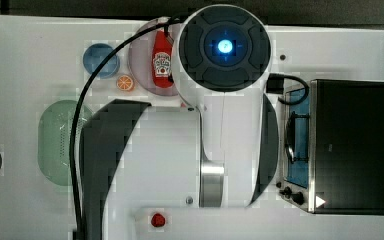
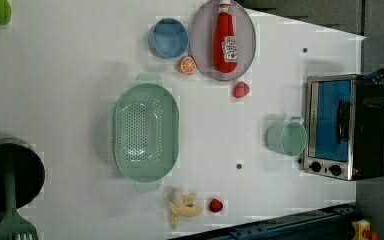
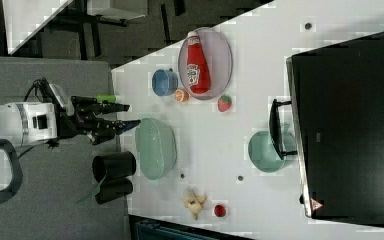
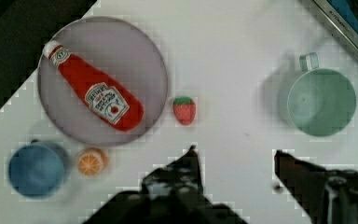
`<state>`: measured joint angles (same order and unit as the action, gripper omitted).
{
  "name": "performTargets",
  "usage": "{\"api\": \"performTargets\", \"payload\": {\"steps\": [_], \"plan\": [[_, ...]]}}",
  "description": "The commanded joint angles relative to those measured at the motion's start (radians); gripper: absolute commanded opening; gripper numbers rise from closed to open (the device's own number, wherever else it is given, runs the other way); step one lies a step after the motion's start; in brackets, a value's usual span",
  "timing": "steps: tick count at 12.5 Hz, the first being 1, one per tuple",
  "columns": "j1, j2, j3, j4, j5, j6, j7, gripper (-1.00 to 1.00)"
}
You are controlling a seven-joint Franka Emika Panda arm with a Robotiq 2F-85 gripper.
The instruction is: Drag strainer left to right.
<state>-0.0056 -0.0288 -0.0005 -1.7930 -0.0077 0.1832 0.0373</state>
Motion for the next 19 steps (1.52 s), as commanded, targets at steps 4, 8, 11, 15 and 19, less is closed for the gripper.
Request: {"api": "performTargets", "payload": {"steps": [4,8,11,15,19], "plan": [[-0.001,-0.403,-0.017,-0.196,-0.001,-0.197,0.065,1.0],[0.044,-0.335,0.147,-0.201,0.022,-0.18,0.131,1.0],[0.053,-0.241,0.322,-0.208,0.022,-0.086,0.373,1.0],[0.055,-0.067,0.524,-0.23,0.021,0.107,0.749,1.0],[0.057,0.095,0.61,-0.302,0.018,0.339,1.082,1.0]]}}
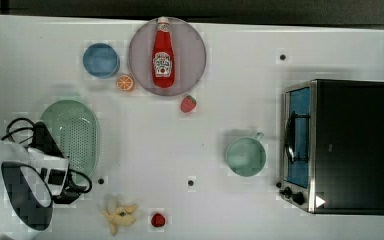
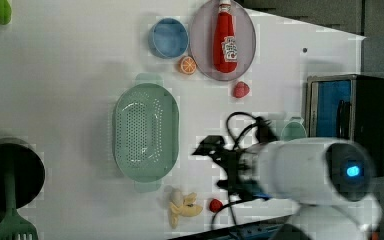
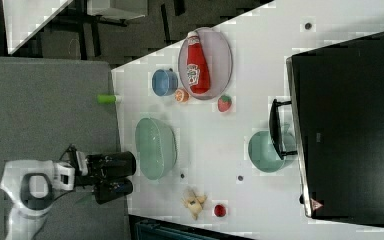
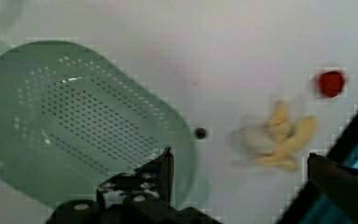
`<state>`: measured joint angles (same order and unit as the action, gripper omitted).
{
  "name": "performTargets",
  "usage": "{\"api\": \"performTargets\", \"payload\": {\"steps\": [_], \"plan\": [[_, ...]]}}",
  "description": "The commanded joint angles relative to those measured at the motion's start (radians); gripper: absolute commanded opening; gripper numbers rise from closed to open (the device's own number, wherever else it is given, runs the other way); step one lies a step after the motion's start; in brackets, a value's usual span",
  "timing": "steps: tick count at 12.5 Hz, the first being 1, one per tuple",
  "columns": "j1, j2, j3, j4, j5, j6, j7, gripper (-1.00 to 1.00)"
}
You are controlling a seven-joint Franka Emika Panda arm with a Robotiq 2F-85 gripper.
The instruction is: Drag strainer left to right.
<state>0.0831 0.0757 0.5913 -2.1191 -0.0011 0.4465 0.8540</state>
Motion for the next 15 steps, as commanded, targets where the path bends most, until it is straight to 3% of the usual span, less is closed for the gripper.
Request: {"api": "performTargets", "payload": {"steps": [1,4,8,15], "plan": [[-0.029,0.025,0.021,-0.001,0.011,0.131,0.323,1.0],[-0.028,0.135,0.015,-0.077,0.002,0.309,0.448,1.0],[-0.026,0.297,-0.014,-0.108,-0.039,0.543,0.473,1.0],[0.028,0.441,-0.122,-0.111,-0.052,0.696,0.473,1.0]]}}
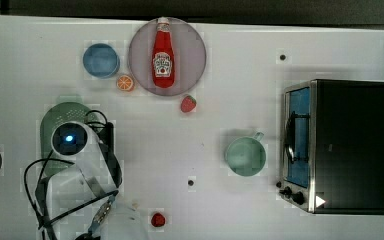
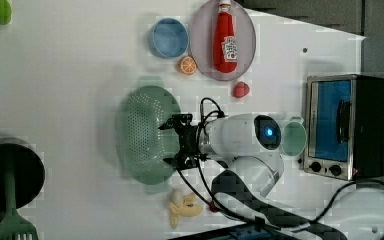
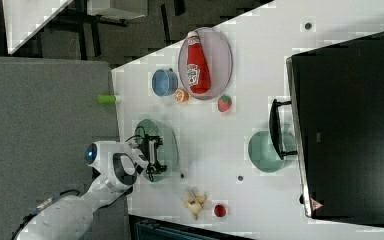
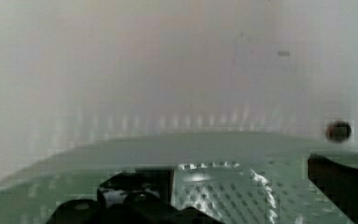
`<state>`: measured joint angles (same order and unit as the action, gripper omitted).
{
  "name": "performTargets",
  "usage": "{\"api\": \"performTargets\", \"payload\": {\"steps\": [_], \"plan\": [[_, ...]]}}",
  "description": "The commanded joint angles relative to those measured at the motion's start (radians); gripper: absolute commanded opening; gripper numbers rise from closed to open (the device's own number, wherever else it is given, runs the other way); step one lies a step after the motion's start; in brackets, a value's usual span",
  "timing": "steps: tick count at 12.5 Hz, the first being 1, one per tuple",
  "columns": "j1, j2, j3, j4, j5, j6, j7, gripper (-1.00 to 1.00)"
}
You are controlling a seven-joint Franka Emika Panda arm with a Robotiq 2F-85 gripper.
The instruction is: Drag strainer left to right.
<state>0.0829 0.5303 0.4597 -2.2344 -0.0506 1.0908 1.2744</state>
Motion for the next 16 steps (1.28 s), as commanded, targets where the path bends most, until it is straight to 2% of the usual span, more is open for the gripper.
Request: {"api": "performTargets", "payload": {"steps": [1,8,13,16], "plan": [[0.038,-0.01,-0.009,0.001,-0.004,0.051,0.053,1.0],[0.027,-0.042,-0.081,-0.036,-0.027,0.057,0.042,1.0],[-0.03,-0.093,-0.126,-0.1,-0.037,0.056,0.029,1.0],[-0.074,-0.106,-0.15,-0.122,-0.037,0.057,-0.054,1.0]]}}
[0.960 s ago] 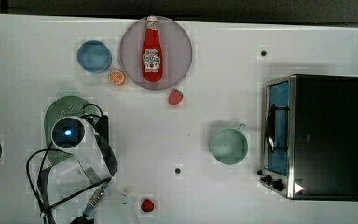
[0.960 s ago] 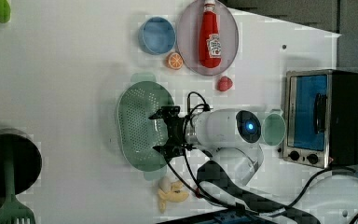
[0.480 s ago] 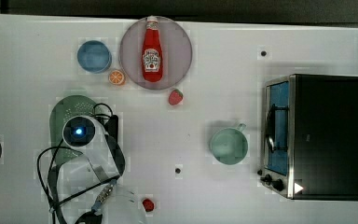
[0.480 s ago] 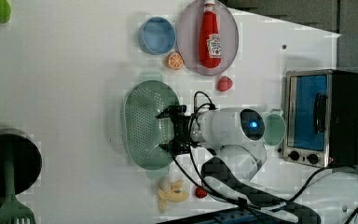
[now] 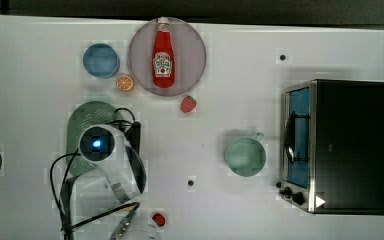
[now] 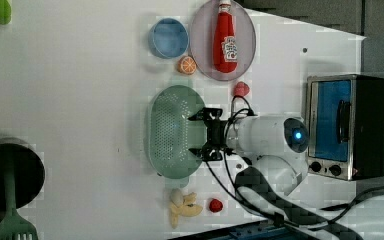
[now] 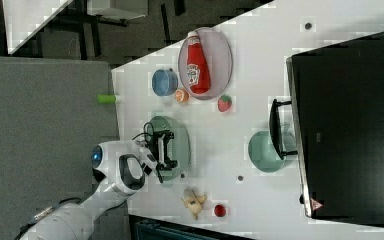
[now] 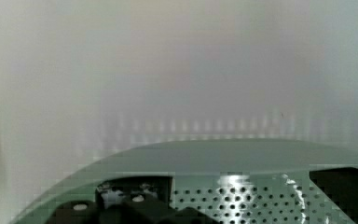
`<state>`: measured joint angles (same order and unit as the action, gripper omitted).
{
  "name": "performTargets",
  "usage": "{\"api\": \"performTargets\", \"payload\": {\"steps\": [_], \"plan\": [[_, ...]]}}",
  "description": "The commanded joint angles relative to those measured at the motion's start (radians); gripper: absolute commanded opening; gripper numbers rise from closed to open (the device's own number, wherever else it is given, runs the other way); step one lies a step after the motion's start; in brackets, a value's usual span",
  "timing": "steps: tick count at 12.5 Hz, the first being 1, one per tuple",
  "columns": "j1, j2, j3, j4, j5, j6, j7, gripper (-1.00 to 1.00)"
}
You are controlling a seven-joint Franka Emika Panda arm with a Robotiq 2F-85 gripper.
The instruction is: Drag strainer left to right.
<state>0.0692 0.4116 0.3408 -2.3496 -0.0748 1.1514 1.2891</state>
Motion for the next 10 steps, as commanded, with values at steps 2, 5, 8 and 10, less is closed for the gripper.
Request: {"api": "performTargets", "payload": {"steps": [2,5,8,10], "plan": [[-0.087,0.006,-0.057,-0.019,-0.013,-0.004,-0.139,1.0],[-0.121,-0.011,-0.104,-0.035,-0.013,-0.004,-0.231,1.0],[-0.144,-0.023,-0.156,-0.045,-0.013,-0.004,-0.305,1.0],[-0.153,-0.029,-0.195,-0.049,-0.013,-0.008,-0.364,1.0]]}}
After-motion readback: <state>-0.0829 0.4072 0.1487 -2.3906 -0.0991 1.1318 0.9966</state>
